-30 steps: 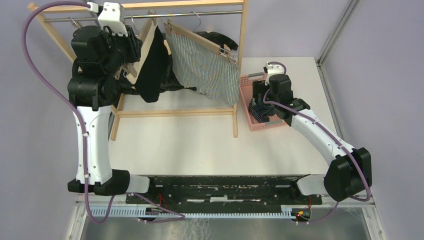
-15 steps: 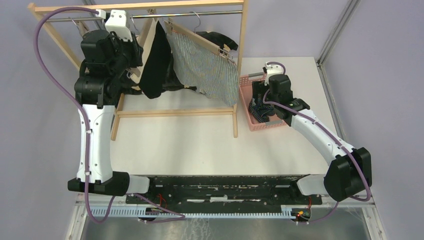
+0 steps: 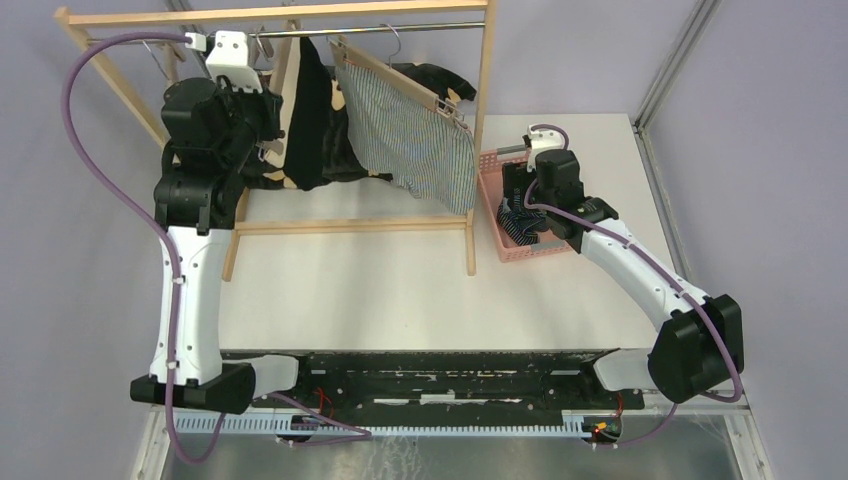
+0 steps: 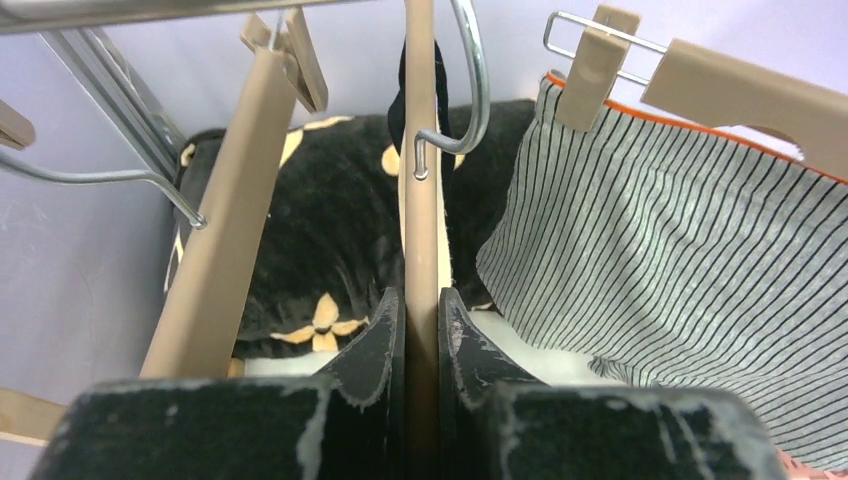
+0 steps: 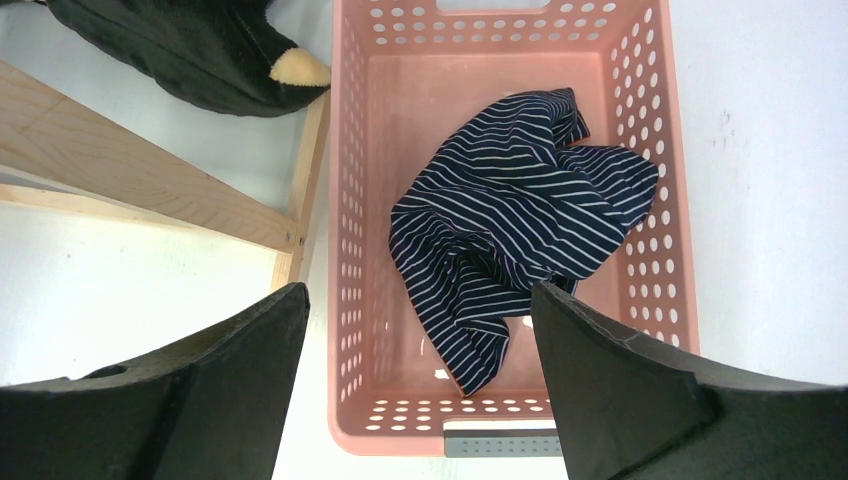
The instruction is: Remove the underwear clipped to the hanger
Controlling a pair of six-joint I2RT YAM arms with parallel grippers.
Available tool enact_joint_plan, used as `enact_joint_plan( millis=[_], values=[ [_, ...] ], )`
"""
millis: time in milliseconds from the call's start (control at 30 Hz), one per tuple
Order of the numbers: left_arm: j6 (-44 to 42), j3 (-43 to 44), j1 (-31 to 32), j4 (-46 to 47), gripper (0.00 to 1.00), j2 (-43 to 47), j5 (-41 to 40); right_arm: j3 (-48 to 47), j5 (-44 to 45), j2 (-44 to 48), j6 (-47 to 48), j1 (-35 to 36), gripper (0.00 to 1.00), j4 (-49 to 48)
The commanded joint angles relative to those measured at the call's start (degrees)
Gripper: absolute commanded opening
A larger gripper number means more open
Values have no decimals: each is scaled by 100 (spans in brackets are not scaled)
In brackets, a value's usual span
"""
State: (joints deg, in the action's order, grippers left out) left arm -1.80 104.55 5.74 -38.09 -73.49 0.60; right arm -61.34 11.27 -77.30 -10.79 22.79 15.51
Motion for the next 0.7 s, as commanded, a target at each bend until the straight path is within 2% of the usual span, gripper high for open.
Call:
enact_joint_plan(
  millis=[0,133,333,667],
  values=[
    [275,-238,-12,1259,3,583,118,-166,128,9,67,40,90,-103],
    [256,-140,-12,1390,3,666,157,-185,129,-58,85,55,90,-93],
    [310,-13,-11,1047,3,641,328,-191,129,-82,84,67,90,-83],
    [453,-853,-13,444,3,1023,496,-198,135,-64,90,77,90,-79]
  ],
)
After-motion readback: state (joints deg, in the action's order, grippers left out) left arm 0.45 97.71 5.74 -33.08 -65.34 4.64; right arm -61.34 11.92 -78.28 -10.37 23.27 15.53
